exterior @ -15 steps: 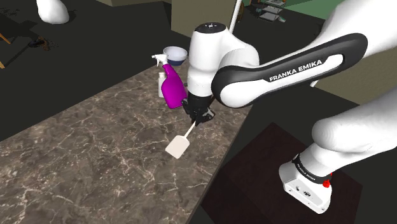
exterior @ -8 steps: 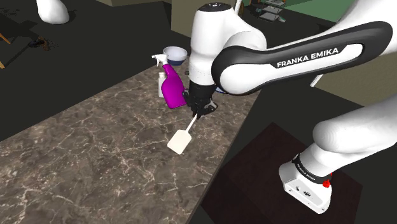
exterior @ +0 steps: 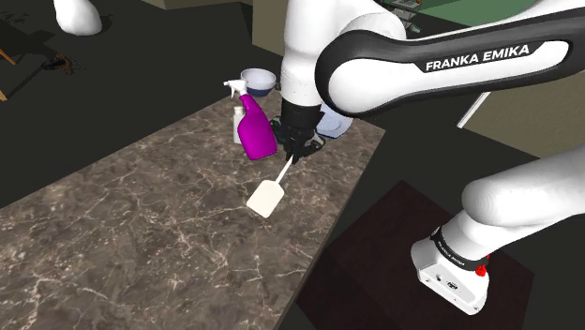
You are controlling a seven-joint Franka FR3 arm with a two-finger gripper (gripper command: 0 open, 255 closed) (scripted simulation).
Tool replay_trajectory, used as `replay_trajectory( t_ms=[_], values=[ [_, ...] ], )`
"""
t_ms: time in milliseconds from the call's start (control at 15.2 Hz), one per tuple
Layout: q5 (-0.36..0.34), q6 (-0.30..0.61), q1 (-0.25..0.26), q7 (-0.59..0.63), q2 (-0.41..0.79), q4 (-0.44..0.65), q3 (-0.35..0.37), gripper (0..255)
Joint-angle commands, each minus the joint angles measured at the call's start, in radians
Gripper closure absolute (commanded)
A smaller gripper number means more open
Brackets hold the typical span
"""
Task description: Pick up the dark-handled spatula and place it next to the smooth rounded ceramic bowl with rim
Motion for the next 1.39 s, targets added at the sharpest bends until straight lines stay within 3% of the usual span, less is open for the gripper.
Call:
replay_trajectory(
  t_ms=[0,264,528,924,1122,1320],
  values=[
    [0.007,-0.031,0.009,-0.007,-0.013,0.021,-0.017,255],
    [0.013,-0.084,0.017,-0.015,-0.029,0.060,-0.041,255],
    [-0.073,-0.065,-0.065,-0.044,0.066,0.100,-0.027,255],
    [-0.271,-0.059,-0.171,-0.028,0.275,0.198,0.014,255],
    [-0.394,-0.077,-0.174,-0.003,0.404,0.267,0.003,255],
    [-0.498,-0.108,-0.145,0.006,0.519,0.350,-0.036,255]
  ],
)
